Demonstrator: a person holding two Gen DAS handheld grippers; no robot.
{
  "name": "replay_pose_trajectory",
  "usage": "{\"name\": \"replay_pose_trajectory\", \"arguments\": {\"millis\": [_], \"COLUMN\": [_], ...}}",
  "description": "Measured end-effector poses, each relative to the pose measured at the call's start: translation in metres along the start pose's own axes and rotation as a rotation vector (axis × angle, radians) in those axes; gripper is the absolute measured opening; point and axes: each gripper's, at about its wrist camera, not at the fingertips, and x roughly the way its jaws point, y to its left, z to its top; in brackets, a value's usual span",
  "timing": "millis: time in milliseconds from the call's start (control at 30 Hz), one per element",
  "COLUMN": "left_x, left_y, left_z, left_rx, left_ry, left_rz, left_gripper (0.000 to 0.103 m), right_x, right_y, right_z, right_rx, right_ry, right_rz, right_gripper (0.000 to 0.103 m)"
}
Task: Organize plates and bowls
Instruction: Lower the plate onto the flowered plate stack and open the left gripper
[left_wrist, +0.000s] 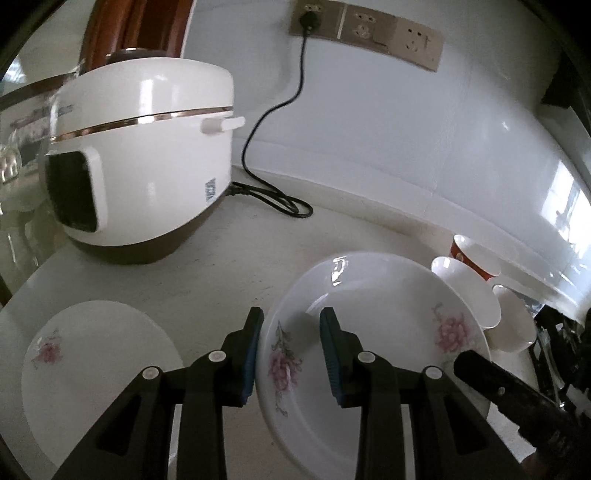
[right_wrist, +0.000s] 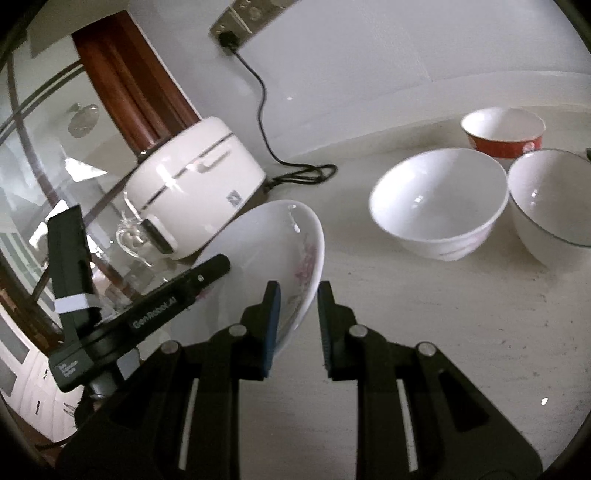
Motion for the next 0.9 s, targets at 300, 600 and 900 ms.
{"name": "replay_pose_trajectory", "arguments": {"millis": [300, 600, 900], "left_x": [-0.031, -0.051, -0.065], "left_y": [0.026, 0.066, 0.097], "left_z": [0.006, 0.004, 0.001], "left_rx": [-0.049, -0.107, -0.145], "left_ry": [-0.070, -0.086, -0.101], "left_rz": [0.014, 0.060, 0.098], "left_gripper": [0.032, 0.032, 0.033], "right_x": [0.010, 0.033, 0.045], "right_y": [0.024, 0.066, 0.095], "right_z": [-0.003, -0.009, -0.007], "right_rx": [-0.013, -0.091, -0.101], "right_ry": [0.007, 0.047, 0.039], "right_rz": [0.087, 0.126, 0.185], "right_gripper": [0.024, 0.024, 0.024]}}
